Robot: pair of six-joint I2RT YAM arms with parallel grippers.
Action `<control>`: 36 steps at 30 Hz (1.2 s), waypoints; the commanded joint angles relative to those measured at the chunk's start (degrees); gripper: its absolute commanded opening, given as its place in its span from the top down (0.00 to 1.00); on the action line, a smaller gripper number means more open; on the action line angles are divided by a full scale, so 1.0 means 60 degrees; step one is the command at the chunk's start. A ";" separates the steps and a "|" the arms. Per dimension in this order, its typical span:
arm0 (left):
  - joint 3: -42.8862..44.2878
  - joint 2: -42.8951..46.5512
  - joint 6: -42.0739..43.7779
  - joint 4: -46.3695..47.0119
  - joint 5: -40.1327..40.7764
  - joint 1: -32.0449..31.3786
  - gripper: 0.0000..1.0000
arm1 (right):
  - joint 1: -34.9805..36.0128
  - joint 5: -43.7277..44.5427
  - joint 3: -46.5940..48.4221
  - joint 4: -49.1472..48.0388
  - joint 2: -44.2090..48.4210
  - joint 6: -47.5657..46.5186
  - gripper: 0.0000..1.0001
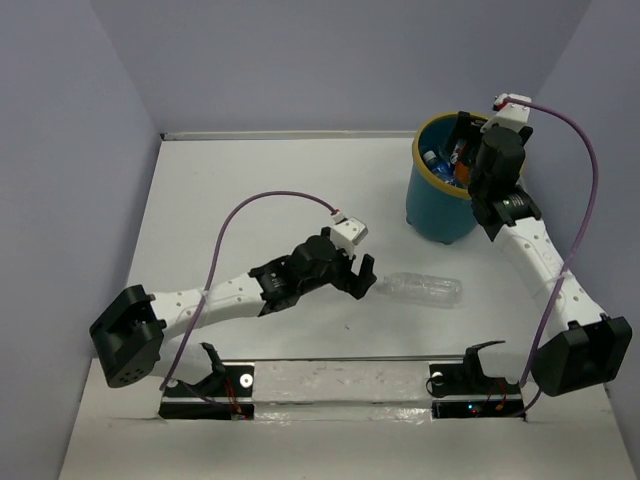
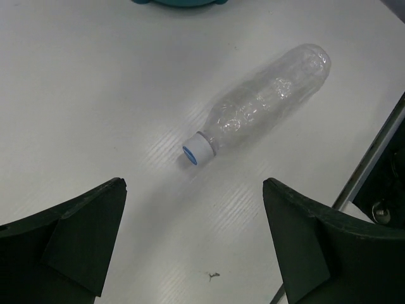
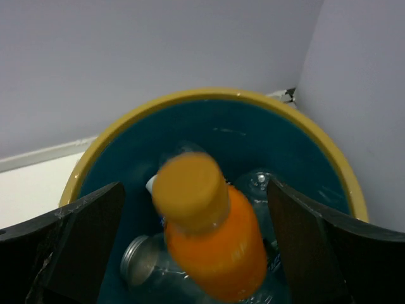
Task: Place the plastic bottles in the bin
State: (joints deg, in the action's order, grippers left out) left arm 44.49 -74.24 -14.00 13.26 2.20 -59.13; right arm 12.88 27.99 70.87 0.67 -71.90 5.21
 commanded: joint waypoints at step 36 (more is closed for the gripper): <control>0.5053 -0.6817 0.3740 -0.0599 -0.1261 -0.1087 0.61 | -0.0067 -0.5646 -0.4032 0.1310 0.6005 0.2969 0.02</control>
State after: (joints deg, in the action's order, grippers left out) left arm 75.99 -117.58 8.60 7.03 -7.94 -65.25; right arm 12.45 -4.03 49.23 9.93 -37.89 21.52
